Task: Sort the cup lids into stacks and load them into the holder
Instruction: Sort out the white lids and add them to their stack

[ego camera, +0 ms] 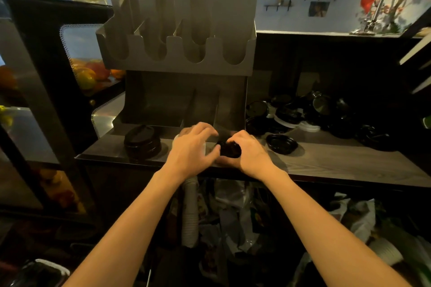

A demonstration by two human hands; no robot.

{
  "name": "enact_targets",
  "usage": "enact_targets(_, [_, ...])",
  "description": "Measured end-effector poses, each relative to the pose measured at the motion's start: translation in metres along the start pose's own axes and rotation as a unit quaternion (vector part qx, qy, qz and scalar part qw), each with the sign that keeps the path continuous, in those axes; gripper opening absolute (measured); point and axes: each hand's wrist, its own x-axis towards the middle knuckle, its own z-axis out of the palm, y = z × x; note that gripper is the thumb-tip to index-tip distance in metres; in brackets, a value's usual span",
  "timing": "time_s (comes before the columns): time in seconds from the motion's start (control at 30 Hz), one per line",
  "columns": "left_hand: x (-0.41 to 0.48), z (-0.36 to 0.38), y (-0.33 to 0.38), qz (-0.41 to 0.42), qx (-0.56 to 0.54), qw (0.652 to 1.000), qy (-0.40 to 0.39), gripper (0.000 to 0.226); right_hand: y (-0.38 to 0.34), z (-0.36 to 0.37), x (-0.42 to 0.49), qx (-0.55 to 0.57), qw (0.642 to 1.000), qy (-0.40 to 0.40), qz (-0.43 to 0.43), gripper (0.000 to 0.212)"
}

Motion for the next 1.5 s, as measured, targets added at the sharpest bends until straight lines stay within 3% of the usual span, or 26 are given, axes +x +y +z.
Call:
enact_targets(0.17, [-0.001,0.023,0.017,0.037,0.015,0.997,-0.061,0.022,0.012,-0.008,-0.008,0.063,0.997,-0.033,0.001,0.047])
enact_targets(0.47, [0.029,0.022,0.033,-0.01,0.093,0.988,-0.122,0.02,0.013,-0.015,-0.015,0.082,0.996,0.007,-0.012,0.047])
enact_targets(0.6, [0.028,0.029,0.038,-0.026,0.08,0.993,-0.087,0.016,0.029,-0.034,-0.02,0.014,0.993,0.11,-0.037,0.032])
enact_targets(0.7, [0.029,0.036,0.053,-0.025,0.012,0.998,-0.052,0.013,0.063,-0.065,-0.024,-0.036,0.986,0.16,0.017,0.036])
enact_targets(0.83, [0.046,0.055,0.087,-0.001,-0.081,0.996,-0.044,0.015,0.102,-0.096,-0.037,-0.067,0.989,-0.011,0.131,0.067])
enact_targets(0.93, [0.064,0.075,0.111,0.001,-0.114,0.991,-0.063,0.03,0.113,-0.093,-0.044,-0.075,0.985,-0.038,0.148,0.056])
enact_targets(1.03, [0.079,0.099,0.126,-0.004,-0.114,0.987,-0.114,0.065,0.115,-0.093,-0.043,0.003,0.986,0.002,0.165,0.039])
enact_targets(1.13, [0.088,0.119,0.132,-0.002,-0.128,0.982,-0.136,0.089,0.12,-0.096,-0.043,0.169,0.965,0.058,0.191,0.037])
enact_targets(1.3, [0.09,0.133,0.132,-0.066,-0.254,0.956,-0.134,0.105,0.129,-0.098,-0.044,0.305,0.922,0.109,0.211,0.043])
enact_targets(1.4, [0.089,0.134,0.129,-0.072,-0.333,0.924,-0.174,0.11,0.132,-0.095,-0.04,0.32,0.92,0.106,0.2,0.043])
enact_targets(1.5, [0.089,0.134,0.129,-0.064,-0.336,0.924,-0.169,0.1,0.13,-0.095,-0.037,0.323,0.922,0.096,0.191,0.039])
